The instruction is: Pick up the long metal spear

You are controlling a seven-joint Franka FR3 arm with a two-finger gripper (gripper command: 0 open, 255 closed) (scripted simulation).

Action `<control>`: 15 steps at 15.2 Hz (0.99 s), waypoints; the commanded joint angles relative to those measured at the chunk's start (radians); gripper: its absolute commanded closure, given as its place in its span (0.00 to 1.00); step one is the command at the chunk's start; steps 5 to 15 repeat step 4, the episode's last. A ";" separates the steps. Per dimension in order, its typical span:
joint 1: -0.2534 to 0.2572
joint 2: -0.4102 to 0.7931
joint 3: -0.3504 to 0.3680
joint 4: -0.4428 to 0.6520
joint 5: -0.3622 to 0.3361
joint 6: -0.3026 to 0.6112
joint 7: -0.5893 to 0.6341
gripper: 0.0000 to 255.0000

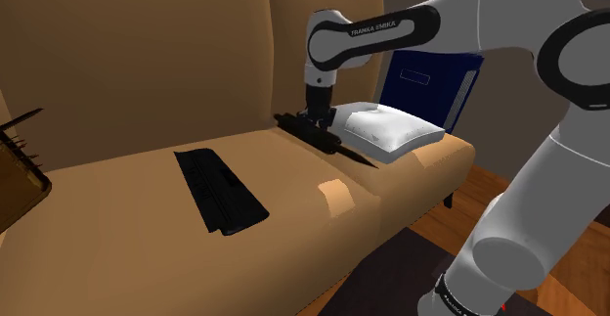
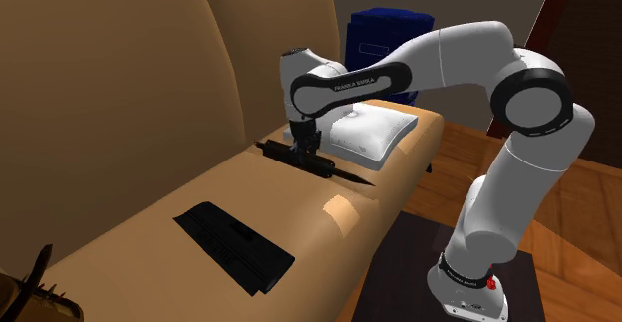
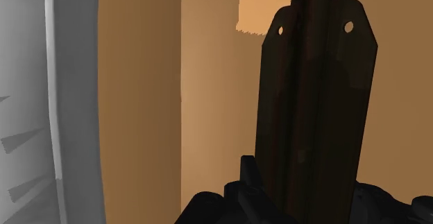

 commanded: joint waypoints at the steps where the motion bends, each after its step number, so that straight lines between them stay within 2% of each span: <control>1: 0.000 -0.001 0.000 0.027 0.000 -0.028 0.000 1.00; 15: 0.000 -0.003 0.000 0.041 0.000 -0.043 0.000 1.00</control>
